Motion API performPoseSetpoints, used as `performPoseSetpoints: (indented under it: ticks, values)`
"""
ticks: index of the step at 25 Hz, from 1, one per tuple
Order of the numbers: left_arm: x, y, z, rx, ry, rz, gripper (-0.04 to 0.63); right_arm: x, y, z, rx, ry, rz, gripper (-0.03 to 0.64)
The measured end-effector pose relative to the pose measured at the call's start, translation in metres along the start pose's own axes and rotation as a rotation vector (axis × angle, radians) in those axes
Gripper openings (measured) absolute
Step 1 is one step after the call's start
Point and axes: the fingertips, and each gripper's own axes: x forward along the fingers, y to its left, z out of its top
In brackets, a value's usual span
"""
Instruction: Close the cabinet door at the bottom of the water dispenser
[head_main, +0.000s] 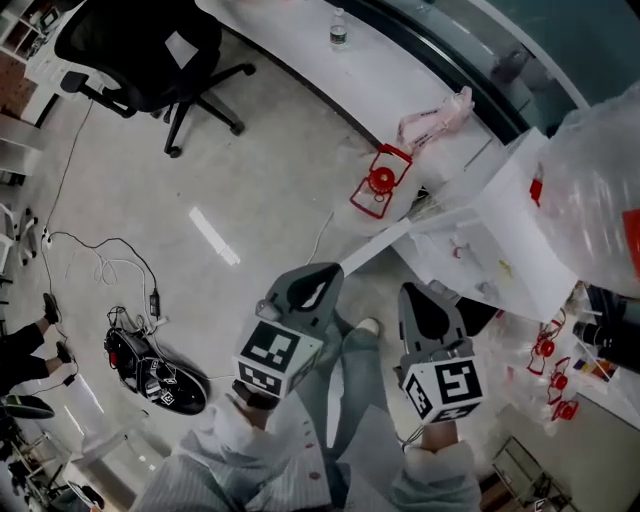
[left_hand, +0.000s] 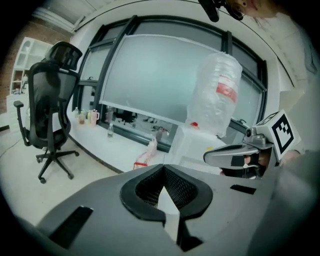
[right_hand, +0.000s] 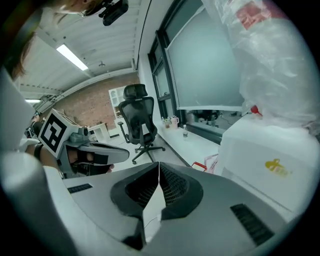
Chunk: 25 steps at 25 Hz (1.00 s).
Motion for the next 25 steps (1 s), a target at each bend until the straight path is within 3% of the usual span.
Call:
performPoseSetpoints:
  ticks: [16, 25]
  values:
    - [0.030, 0.070, -0.142, -0.160, 0.054, 0.099, 0.011, 0.134, 0.012, -0.132, -0.012, 0.127, 0.032, 0.015]
    - [0.058, 0.102, -0.213, -0.234, 0.107, 0.145, 0.011, 0.191, 0.027, -0.211, -0.014, 0.256, 0.082, 0.015]
